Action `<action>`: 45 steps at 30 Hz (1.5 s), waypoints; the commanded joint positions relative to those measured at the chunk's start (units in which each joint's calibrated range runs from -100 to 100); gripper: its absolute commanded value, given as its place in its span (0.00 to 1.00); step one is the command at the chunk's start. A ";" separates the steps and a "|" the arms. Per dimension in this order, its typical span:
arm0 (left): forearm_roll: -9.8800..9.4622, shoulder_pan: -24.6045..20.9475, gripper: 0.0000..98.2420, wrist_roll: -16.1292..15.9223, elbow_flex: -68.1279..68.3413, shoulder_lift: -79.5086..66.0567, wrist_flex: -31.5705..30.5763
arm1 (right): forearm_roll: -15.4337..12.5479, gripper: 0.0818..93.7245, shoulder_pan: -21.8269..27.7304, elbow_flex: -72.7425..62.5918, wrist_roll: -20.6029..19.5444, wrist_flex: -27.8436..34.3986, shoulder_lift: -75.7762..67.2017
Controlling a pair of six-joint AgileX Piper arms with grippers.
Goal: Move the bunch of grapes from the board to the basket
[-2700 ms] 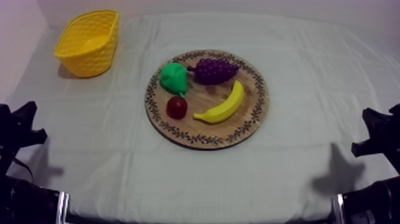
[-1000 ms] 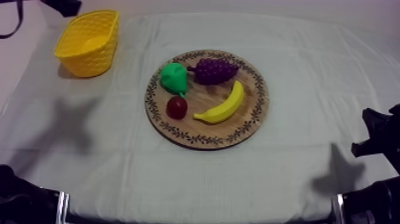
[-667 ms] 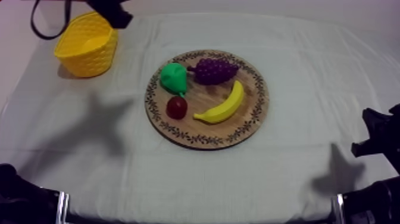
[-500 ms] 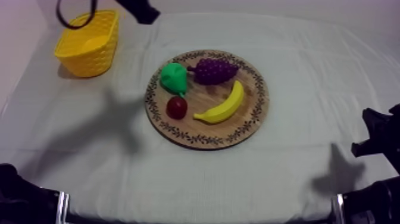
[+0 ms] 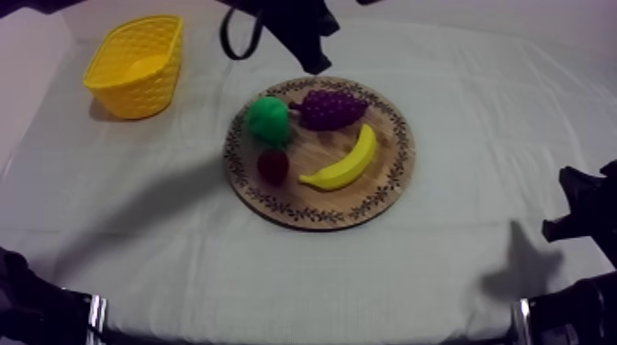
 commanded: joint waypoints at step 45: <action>4.58 -4.43 0.41 -7.20 -8.07 19.56 -0.04 | 0.00 0.00 0.00 0.04 -0.01 0.01 -0.01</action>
